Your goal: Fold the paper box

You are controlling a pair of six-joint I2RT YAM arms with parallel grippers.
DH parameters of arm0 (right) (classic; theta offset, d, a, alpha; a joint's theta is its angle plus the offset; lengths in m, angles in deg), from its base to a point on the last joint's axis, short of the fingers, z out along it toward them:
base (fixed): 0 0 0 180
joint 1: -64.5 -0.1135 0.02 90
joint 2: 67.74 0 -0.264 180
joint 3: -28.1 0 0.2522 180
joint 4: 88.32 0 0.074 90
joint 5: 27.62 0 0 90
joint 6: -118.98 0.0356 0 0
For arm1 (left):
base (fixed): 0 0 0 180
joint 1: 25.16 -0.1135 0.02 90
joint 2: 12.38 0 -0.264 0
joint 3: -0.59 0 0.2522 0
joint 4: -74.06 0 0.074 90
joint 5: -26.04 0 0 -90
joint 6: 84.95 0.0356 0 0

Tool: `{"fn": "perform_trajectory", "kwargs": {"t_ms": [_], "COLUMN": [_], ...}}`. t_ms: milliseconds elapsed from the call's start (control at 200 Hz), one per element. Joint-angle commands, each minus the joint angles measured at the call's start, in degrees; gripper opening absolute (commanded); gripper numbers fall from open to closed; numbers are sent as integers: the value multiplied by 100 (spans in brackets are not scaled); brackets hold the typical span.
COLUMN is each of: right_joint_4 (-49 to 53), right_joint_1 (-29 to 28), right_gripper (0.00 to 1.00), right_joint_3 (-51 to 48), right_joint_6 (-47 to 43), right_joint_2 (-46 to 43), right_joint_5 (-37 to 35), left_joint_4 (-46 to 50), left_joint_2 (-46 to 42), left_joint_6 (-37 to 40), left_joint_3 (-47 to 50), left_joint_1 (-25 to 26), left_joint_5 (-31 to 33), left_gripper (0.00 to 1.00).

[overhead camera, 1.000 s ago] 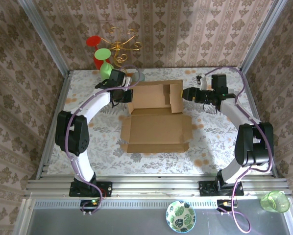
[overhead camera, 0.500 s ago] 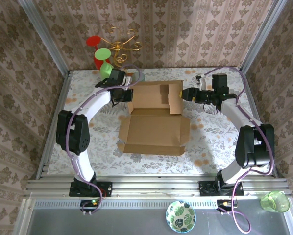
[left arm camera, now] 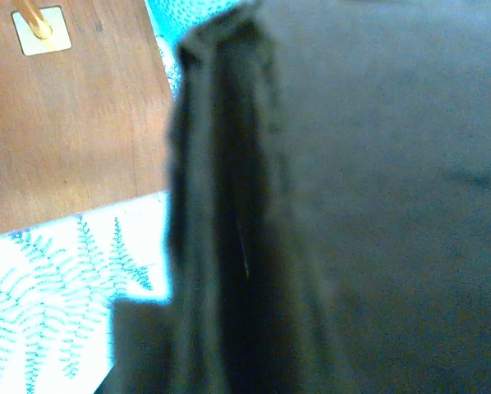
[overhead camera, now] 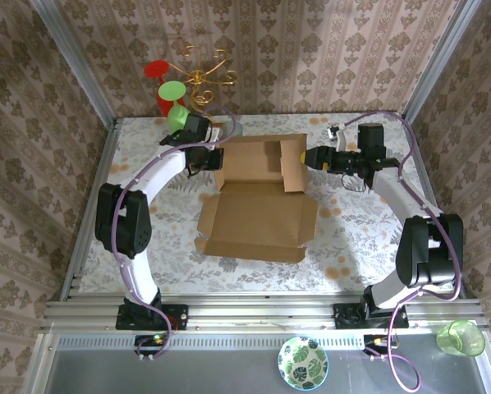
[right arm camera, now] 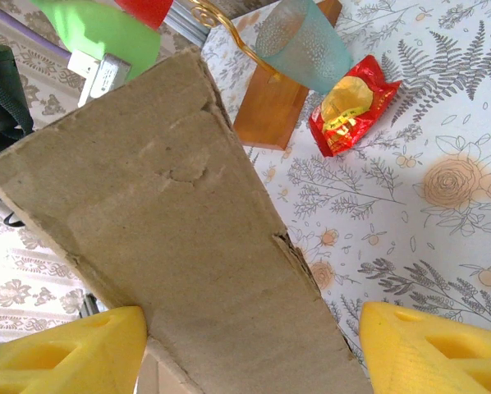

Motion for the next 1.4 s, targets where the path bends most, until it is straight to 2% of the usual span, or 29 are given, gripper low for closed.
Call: {"fn": "perform_trajectory", "kwargs": {"t_ms": [0, 515, 610, 780, 1055, 1280, 1390], "right_joint_4": [-214, -341, 70, 213, 440, 285, 295], "right_joint_1": [-26, 239, 166, 118, -114, -146, -221], "right_gripper": [71, 74, 74, 73, 71, 69, 59], "right_joint_3": [-39, -253, -163, -118, -580, -845, -917], "right_joint_6": [61, 61, -364, -557, -865, -634, -614], "right_joint_2": [-143, -206, -135, -75, -619, -879, -879], "right_joint_5": [335, 227, -69, -280, -949, -842, -834], "left_joint_4": [137, 161, 158, 204, 305, 332, 327], "left_joint_2": [108, 142, 144, 169, 214, 258, 249], "left_joint_6": [218, 363, 377, 377, 278, 211, 203], "left_joint_3": [-146, -98, -87, -140, -221, -216, -214], "left_joint_1": [64, 61, 59, 64, 37, 39, 44], "left_joint_5": [-125, -159, -182, -171, -117, -125, -119], "left_gripper": [0, 0, 0, 0, 0, 0, 0]}}
